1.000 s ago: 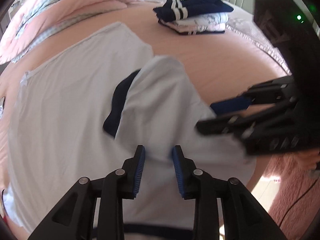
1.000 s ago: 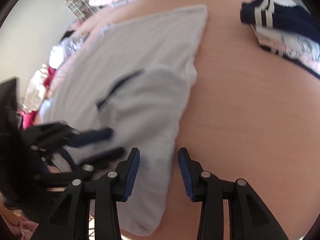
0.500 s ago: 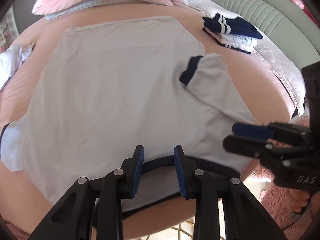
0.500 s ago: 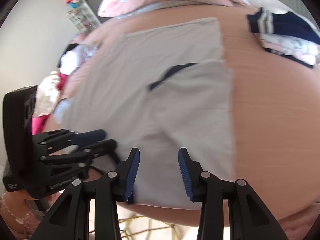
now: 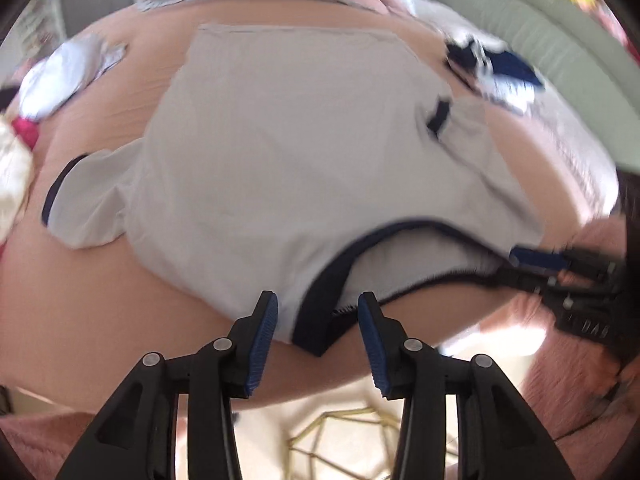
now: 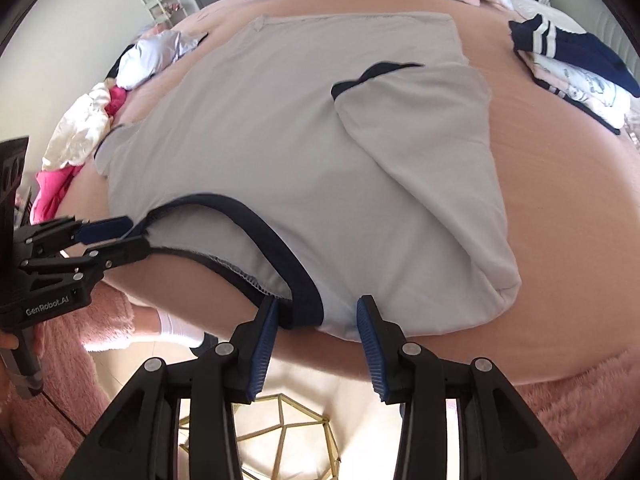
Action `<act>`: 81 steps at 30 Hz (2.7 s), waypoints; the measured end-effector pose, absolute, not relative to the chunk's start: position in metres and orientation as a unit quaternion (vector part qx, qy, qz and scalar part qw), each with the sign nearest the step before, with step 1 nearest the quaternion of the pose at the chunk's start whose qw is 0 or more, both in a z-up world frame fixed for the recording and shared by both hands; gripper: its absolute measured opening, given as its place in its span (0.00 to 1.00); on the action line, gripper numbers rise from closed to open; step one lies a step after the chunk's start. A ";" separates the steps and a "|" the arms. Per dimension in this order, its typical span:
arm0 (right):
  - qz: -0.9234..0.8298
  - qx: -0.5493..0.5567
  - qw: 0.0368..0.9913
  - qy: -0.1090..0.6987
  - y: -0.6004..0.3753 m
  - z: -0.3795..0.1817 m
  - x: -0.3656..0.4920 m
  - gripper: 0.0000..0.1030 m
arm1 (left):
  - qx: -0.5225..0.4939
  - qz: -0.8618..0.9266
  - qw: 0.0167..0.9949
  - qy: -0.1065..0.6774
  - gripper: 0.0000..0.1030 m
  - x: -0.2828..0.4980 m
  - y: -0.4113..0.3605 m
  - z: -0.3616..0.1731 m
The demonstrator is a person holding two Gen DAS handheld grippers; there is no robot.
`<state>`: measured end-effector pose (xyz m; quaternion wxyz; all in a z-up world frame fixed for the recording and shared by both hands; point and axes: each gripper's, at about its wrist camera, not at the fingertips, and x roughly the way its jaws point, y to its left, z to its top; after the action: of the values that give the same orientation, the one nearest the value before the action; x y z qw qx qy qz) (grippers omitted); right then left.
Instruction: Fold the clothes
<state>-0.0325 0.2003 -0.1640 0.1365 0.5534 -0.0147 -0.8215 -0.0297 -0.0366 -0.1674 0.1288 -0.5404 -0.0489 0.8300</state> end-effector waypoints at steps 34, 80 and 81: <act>-0.805 0.566 0.169 0.059 0.086 -0.178 -0.104 0.39 | -0.459 0.840 -0.055 -0.284 0.03 -0.073 -0.240 -0.162; -0.832 0.521 0.181 -0.060 0.078 -0.136 -0.151 0.39 | -0.403 0.851 0.167 -0.293 0.51 -0.103 -0.175 -0.150; -0.830 0.522 0.189 -0.050 0.070 -0.137 -0.152 0.39 | -0.409 0.857 0.133 -0.283 0.47 -0.101 -0.185 -0.152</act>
<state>-0.1523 0.0699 -0.1367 0.1891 0.5219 -0.0495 -0.8303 -0.1006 -0.1851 -0.1517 0.1327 -0.4086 -0.2834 0.8574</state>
